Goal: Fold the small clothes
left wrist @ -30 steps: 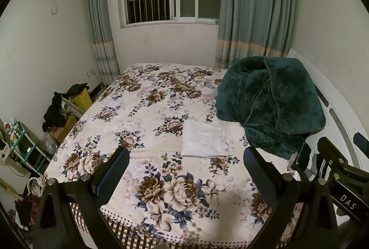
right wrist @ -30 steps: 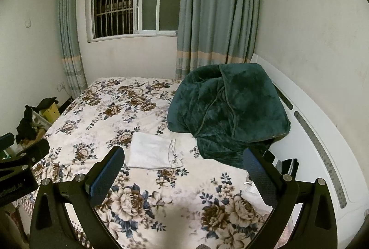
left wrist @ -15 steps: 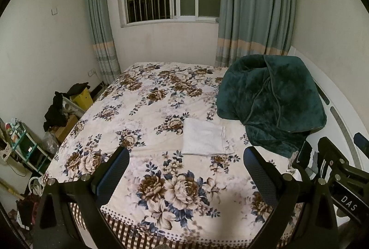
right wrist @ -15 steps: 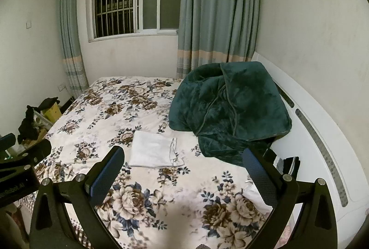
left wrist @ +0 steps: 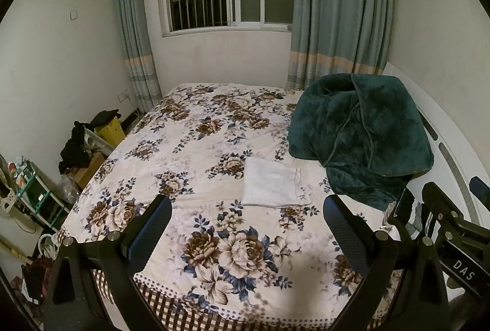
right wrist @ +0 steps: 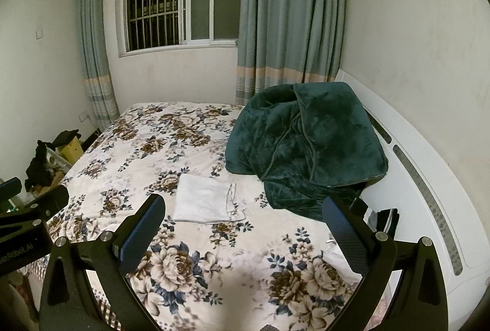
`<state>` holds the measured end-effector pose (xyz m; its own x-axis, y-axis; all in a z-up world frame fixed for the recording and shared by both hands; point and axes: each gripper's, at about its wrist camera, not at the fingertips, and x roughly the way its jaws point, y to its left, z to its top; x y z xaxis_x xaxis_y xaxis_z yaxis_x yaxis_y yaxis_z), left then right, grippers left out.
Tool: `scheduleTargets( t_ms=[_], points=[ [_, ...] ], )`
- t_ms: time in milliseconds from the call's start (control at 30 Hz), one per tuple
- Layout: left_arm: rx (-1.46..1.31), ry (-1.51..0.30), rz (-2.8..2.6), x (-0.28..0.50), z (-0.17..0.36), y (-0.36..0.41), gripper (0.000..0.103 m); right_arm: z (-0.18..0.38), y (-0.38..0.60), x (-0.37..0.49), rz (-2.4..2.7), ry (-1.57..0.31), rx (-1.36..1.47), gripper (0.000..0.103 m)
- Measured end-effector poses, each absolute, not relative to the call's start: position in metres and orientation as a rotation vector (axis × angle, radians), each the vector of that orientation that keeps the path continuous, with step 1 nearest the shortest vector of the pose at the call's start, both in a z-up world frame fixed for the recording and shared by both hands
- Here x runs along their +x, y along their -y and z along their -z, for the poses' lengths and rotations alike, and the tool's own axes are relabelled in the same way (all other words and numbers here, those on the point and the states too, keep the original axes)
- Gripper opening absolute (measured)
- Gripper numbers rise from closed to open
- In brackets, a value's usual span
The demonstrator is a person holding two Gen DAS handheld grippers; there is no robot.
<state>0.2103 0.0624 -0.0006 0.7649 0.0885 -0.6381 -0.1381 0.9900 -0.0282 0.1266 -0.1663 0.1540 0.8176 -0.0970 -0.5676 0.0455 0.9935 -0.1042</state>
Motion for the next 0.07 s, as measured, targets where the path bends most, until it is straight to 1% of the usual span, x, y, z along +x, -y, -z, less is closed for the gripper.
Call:
scheduleTargets(
  t_ms=[67],
  points=[
    [-0.075,-0.690,-0.123,0.2094,-0.0010,-0.0645,0.101,-0.1542,0.1657,0.1263,0.076,-0.609,-0.088,0.103]
  ],
)
